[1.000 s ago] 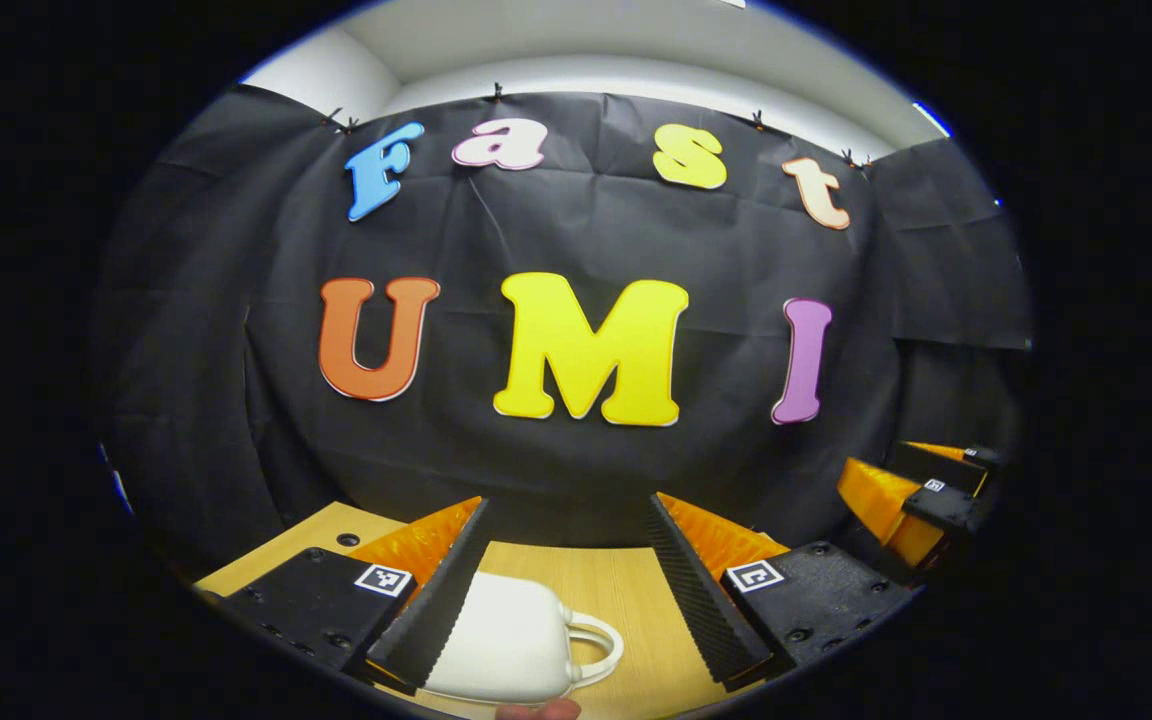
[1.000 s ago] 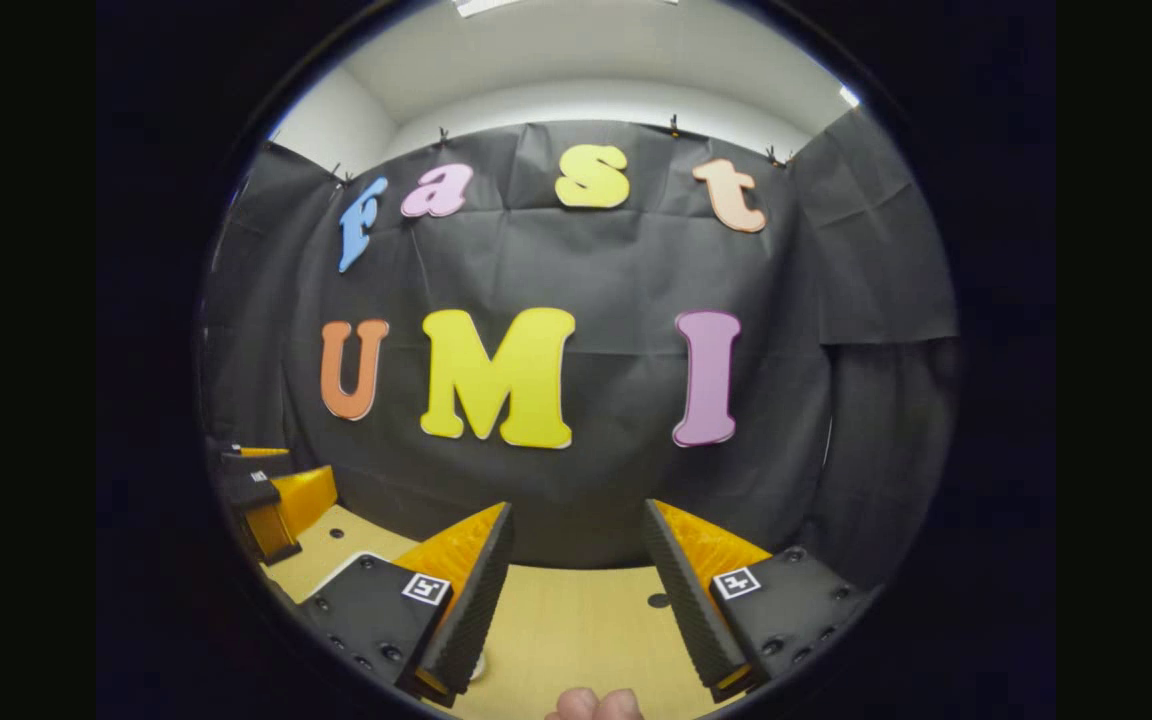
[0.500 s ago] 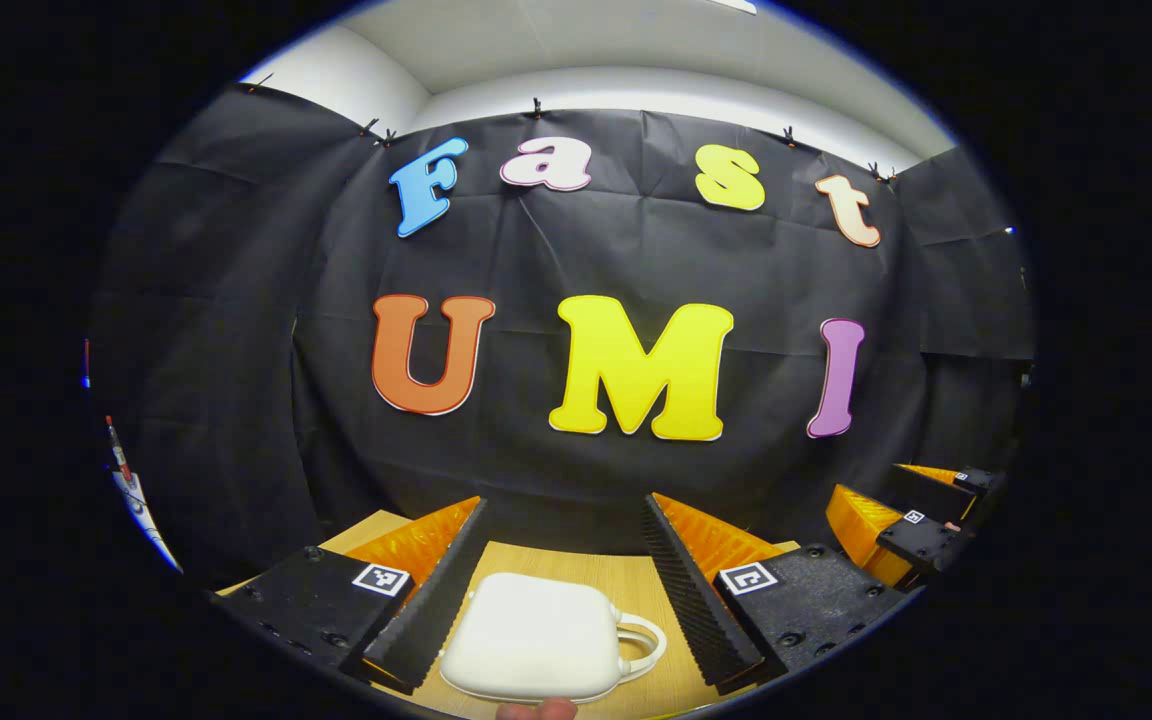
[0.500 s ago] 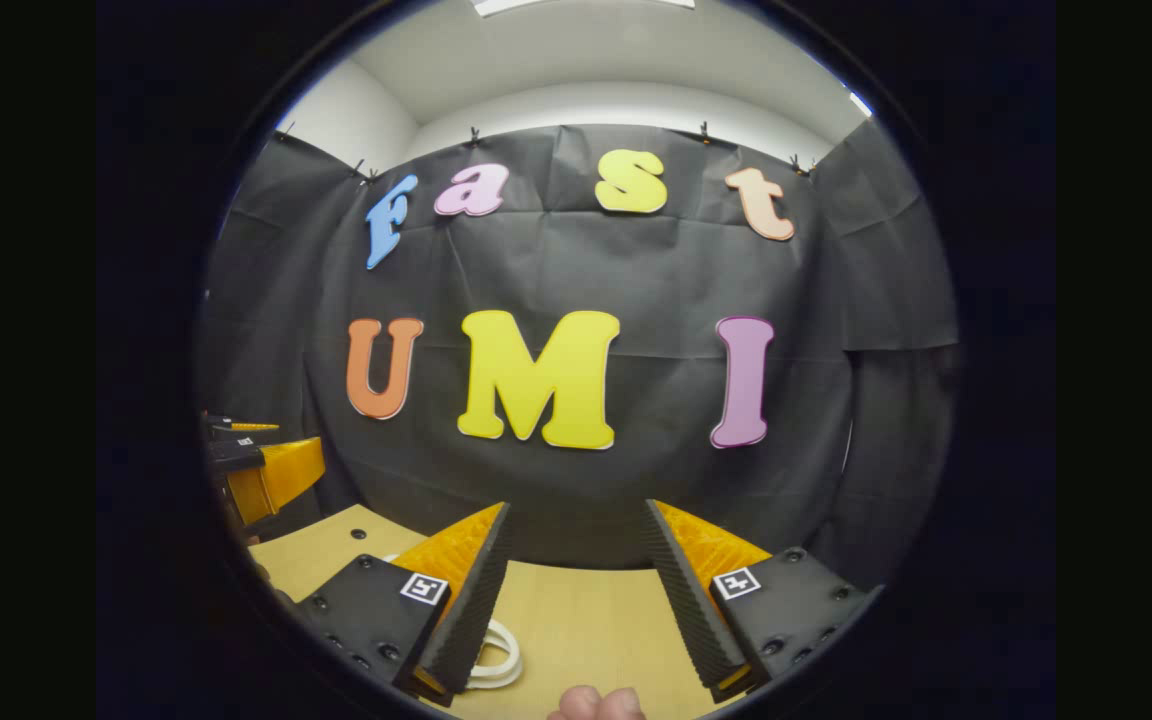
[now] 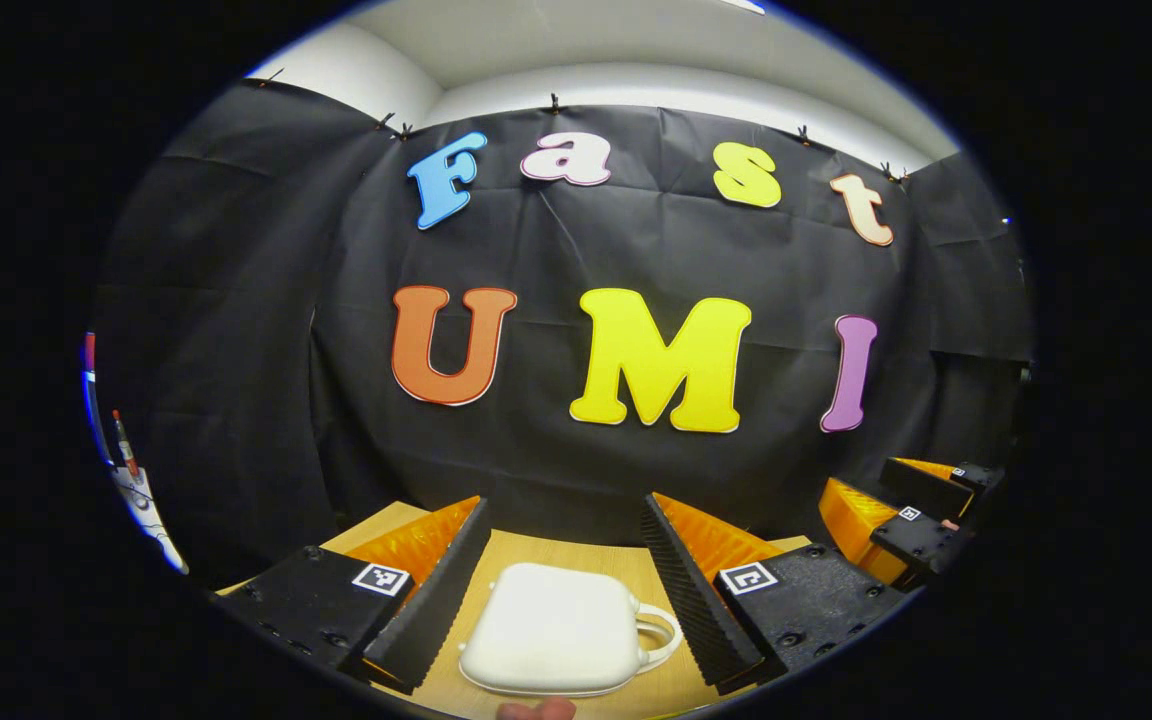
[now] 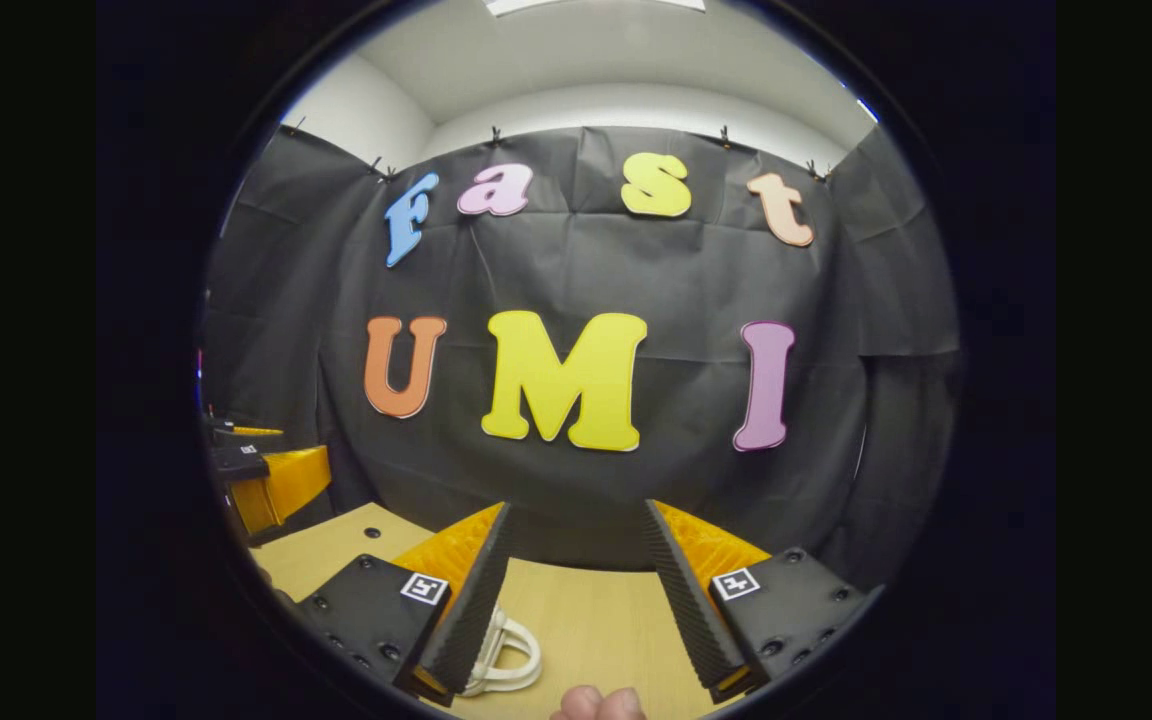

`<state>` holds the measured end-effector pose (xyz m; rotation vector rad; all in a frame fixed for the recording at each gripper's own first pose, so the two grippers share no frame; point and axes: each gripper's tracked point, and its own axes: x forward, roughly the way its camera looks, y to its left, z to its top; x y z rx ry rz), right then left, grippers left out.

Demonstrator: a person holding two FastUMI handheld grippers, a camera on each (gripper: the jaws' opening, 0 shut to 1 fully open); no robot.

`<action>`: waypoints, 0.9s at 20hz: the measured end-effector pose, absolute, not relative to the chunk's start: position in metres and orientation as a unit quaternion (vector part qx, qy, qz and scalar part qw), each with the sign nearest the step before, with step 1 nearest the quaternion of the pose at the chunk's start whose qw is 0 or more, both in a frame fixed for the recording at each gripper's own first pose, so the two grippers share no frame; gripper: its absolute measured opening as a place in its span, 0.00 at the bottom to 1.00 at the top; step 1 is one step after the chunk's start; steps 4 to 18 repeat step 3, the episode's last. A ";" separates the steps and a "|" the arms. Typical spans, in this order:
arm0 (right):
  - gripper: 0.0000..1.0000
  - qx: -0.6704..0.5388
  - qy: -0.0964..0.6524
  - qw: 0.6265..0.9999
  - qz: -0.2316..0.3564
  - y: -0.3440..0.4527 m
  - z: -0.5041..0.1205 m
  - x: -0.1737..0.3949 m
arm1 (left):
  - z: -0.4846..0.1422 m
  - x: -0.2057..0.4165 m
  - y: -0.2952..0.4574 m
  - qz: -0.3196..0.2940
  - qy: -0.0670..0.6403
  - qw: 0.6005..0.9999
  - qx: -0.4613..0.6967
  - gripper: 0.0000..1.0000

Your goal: First open the suitcase, pack the skin care products into it, and then close the suitcase.

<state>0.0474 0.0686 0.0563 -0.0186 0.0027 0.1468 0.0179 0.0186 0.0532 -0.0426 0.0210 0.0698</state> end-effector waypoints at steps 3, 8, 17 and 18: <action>0.75 -0.003 0.003 0.997 0.072 0.068 0.055 0.048 | 0.054 0.016 0.016 0.034 0.009 0.999 -0.019 0.87; 0.75 -0.003 0.003 0.997 0.072 0.068 0.055 0.048 | 0.054 0.016 0.016 0.034 0.009 0.999 -0.019 0.87; 0.75 -0.003 0.003 0.997 0.072 0.068 0.055 0.048 | 0.054 0.016 0.016 0.034 0.009 0.999 -0.019 0.87; 0.75 -0.003 0.003 0.997 0.072 0.068 0.055 0.048 | 0.054 0.016 0.016 0.034 0.009 0.999 -0.019 0.87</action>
